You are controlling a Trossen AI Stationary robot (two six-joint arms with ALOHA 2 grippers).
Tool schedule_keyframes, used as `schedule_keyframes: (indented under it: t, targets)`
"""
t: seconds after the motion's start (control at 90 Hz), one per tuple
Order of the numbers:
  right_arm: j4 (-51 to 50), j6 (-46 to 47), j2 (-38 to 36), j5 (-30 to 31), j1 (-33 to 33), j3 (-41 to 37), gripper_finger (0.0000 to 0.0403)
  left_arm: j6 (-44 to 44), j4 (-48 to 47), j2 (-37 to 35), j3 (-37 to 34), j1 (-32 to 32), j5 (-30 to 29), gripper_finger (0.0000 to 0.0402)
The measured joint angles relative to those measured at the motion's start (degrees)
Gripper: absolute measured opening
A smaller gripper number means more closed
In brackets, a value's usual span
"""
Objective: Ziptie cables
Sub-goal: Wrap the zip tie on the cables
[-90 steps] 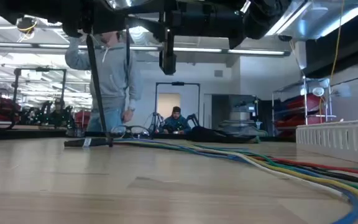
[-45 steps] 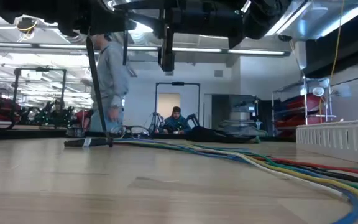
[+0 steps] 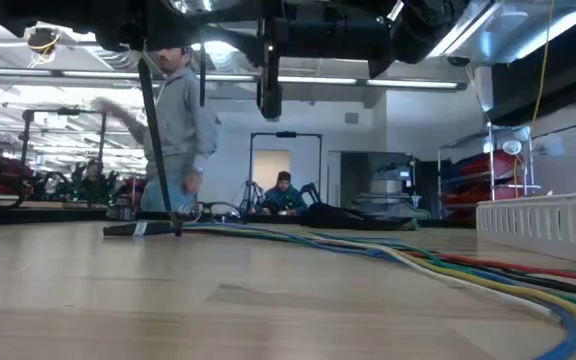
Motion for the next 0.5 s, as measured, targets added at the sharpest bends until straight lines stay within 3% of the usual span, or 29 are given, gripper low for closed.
schedule_keyframes:
  t: [0.5]
  targets:
    - [-0.09, -1.2, 0.0, 0.97, 0.22, 0.0, 0.0, -1.36, 0.12, 0.73, -0.02, 0.92, 2.78, 0.0]
